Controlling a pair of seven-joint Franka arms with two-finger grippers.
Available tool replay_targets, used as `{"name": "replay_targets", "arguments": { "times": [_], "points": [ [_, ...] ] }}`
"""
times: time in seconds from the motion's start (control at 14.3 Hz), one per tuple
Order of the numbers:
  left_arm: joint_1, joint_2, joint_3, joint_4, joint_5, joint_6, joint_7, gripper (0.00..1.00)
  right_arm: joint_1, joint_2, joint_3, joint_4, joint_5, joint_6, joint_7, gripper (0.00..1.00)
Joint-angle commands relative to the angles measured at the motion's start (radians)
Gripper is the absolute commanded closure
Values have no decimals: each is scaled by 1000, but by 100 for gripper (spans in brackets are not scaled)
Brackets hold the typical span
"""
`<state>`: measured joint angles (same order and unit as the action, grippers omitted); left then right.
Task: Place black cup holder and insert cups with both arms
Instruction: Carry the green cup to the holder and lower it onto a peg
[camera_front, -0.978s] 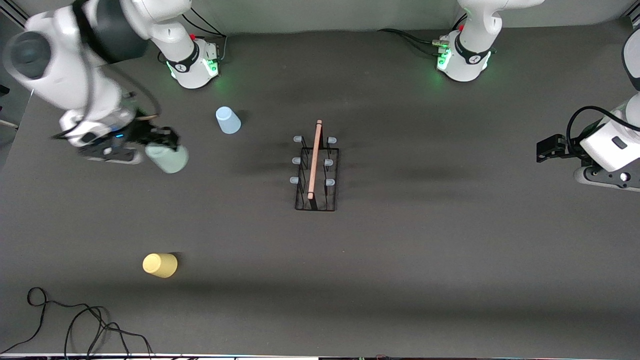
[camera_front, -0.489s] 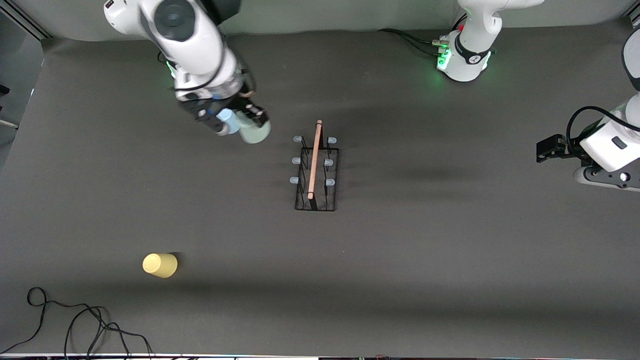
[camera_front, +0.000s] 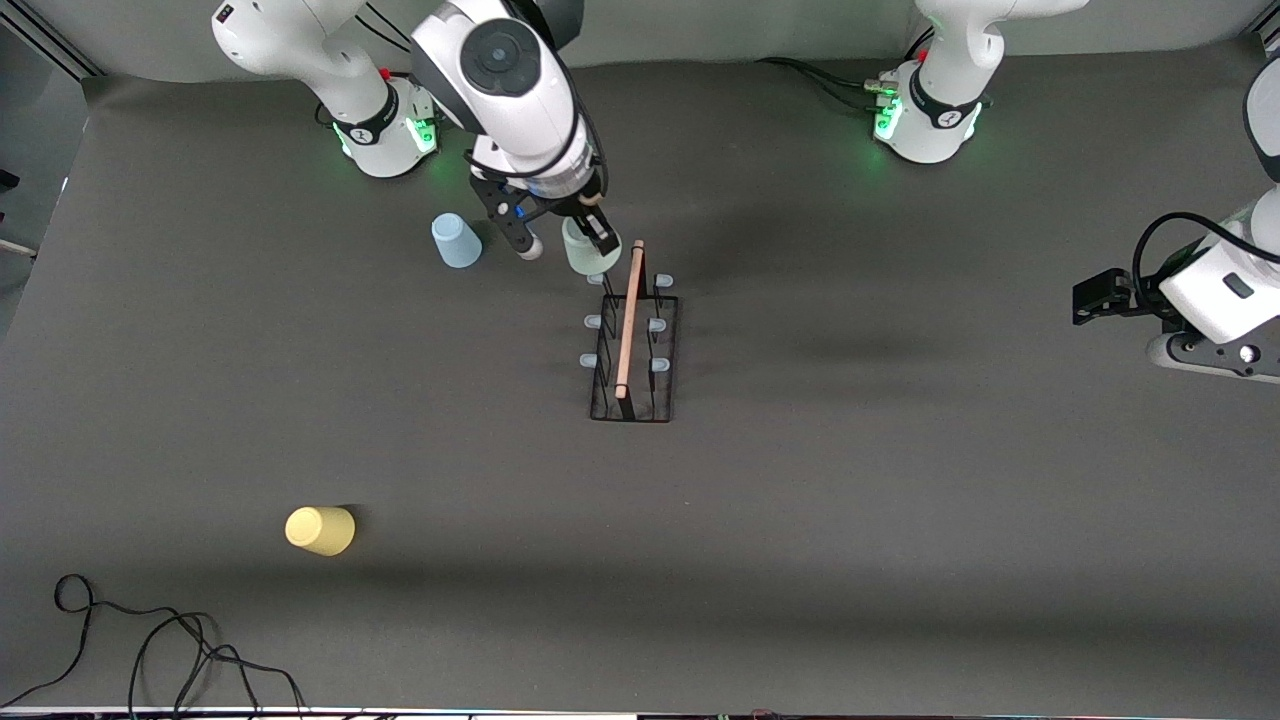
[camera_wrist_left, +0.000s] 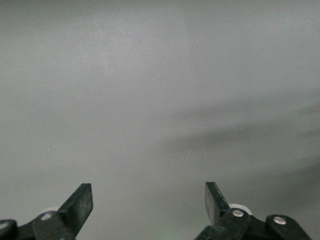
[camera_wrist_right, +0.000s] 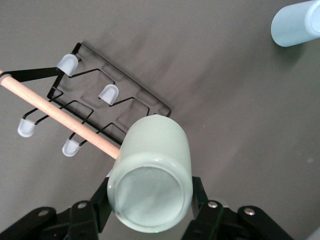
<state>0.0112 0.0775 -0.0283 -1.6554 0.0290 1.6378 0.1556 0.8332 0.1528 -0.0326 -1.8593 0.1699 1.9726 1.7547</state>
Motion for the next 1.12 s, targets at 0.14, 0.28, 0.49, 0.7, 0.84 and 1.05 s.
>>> {"name": "replay_targets", "arguments": {
  "times": [0.14, 0.28, 0.49, 0.7, 0.84, 1.05],
  "points": [
    [3, -21, -1, -18, 3, -6, 12, 0, 12, 21, -16, -56, -3, 58, 23, 79],
    [3, -19, -1, -18, 3, -4, 12, 0, 35, 28, -18, -83, -6, 107, 25, 79],
    [3, -21, -1, -17, 3, -4, 12, 0, 37, 68, -18, -92, -6, 172, 25, 79],
    [3, -21, -1, -18, 3, -4, 12, 0, 37, 93, -18, -125, -6, 247, 25, 79],
    [3, -21, -1, -18, 3, -4, 12, 0, 37, 117, -18, -147, -6, 304, 25, 79],
    [3, -21, -1, -17, 3, -4, 12, 0, 38, 128, -19, -146, -6, 307, 29, 25]
  ]
}}
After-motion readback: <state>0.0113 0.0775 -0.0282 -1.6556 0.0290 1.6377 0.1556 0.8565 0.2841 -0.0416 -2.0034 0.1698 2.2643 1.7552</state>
